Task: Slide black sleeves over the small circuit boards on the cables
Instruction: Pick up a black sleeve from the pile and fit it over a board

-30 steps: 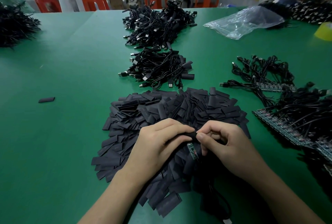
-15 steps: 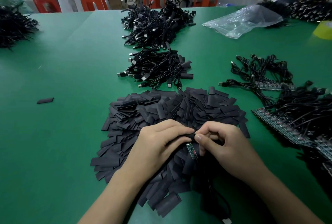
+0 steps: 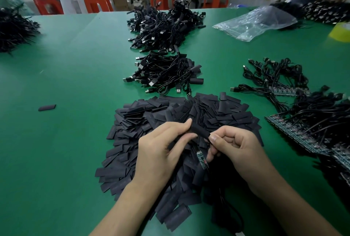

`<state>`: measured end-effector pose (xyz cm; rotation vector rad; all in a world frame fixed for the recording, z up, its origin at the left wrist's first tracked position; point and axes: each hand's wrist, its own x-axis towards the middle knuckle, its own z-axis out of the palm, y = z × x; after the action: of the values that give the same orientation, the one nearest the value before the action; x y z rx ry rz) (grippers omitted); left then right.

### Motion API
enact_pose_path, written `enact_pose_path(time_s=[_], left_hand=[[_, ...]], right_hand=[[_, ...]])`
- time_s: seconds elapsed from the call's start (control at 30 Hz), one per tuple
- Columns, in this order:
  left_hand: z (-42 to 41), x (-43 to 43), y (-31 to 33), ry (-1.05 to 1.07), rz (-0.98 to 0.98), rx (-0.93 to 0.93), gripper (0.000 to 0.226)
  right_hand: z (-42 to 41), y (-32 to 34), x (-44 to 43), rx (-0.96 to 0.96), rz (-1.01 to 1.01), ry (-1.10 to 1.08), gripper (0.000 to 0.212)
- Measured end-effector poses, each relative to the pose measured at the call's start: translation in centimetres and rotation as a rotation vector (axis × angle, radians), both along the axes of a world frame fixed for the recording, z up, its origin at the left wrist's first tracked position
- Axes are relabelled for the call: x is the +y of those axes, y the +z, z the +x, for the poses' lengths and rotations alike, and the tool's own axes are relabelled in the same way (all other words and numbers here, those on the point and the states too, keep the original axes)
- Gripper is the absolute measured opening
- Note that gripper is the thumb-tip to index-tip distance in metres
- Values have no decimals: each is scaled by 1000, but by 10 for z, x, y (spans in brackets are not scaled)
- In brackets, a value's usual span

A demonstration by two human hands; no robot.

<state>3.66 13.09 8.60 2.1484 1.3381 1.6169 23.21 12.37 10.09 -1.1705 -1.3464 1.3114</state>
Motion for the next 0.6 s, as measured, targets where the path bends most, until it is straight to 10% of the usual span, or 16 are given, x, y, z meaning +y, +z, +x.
enact_pose_path(time_s=[0.43,0.6], left_hand=[[3,0,0,-12,-13,-6,11],[4,-1,3,-185,-424,-486,9]], right_hand=[[1,-2,-2,-30,21,3,22],[-4,-2,-4,-135,171,-61,16]])
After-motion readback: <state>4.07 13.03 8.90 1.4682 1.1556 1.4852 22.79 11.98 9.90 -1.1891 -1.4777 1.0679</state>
